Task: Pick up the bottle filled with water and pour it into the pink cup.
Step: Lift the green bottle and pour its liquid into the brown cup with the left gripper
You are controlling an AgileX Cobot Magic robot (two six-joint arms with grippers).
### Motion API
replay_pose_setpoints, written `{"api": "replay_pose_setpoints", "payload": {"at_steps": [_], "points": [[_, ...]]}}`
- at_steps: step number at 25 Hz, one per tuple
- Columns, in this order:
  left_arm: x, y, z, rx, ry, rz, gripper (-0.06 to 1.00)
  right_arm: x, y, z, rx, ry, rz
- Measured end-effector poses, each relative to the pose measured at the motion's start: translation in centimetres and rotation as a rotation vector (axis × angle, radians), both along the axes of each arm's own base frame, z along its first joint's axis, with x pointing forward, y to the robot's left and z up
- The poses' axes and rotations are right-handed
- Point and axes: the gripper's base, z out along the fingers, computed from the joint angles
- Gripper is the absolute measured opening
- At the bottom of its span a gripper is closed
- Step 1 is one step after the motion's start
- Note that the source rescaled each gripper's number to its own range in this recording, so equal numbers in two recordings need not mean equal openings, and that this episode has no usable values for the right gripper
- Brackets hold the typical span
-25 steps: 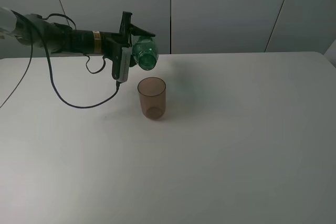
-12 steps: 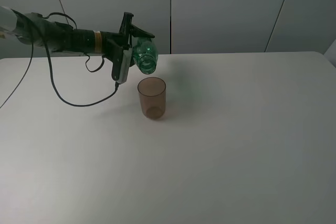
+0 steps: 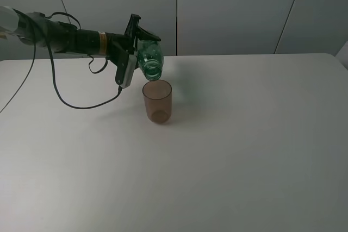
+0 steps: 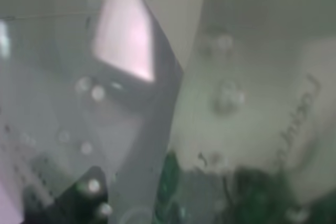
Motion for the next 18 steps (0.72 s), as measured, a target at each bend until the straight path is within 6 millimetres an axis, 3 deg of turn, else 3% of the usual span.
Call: {"api": "replay_pose_setpoints", "payload": {"at_steps": [18], "points": [[0.2, -1.0, 0.7, 0.042, -0.065, -0.031, 0.45, 0.0, 0.0, 0.0, 0.000, 0.000, 0.000]]}}
